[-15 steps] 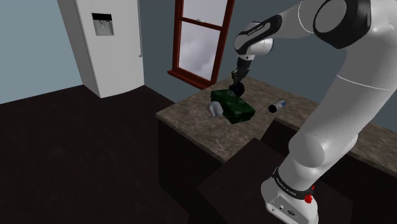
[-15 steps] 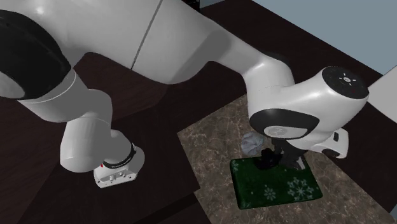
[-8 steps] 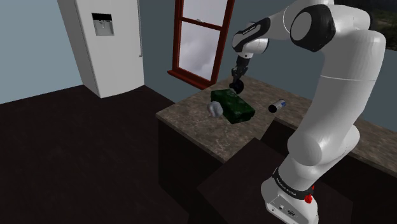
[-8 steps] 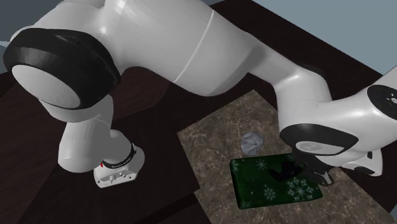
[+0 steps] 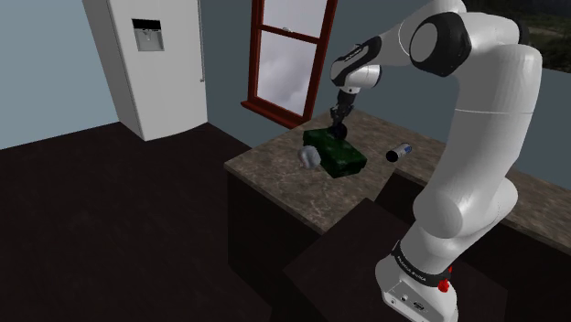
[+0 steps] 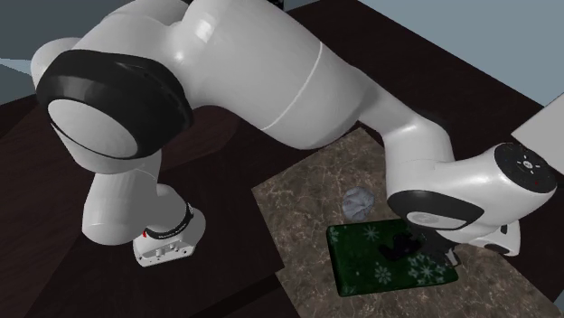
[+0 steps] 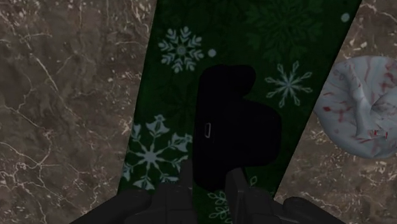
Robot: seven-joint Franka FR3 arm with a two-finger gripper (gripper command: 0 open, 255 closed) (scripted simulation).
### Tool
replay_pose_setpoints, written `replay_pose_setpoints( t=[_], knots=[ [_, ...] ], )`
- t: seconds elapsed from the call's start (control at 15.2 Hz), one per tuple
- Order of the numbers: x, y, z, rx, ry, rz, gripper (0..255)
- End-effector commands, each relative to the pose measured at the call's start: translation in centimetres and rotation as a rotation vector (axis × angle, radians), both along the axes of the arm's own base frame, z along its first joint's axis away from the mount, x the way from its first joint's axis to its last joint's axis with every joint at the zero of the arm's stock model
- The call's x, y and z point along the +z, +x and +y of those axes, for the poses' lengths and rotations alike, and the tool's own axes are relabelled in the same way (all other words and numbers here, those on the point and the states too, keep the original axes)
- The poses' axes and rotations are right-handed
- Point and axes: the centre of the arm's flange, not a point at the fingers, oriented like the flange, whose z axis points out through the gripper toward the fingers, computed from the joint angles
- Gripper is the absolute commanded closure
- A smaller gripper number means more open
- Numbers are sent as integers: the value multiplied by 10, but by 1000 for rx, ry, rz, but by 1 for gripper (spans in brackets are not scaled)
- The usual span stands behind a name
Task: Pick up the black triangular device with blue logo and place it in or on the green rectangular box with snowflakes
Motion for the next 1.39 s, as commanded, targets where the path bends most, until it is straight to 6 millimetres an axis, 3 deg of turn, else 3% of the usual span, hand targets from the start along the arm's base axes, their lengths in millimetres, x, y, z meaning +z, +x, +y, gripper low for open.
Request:
replay_pose_setpoints(
  t=[0.0, 0.26, 0.79, 0.86, 1.19, 1.32],
  knots=[
    [-10, -1, 0, 0, 0, -1, 255],
    [-31, -1, 0, 0, 0, -1, 255],
    [-31, -1, 0, 0, 0, -1, 255],
    [-31, 0, 0, 0, 0, -1, 0],
    [-31, -1, 0, 0, 0, -1, 0],
    [-5, -3, 2, 0, 0, -1, 0]
  ],
)
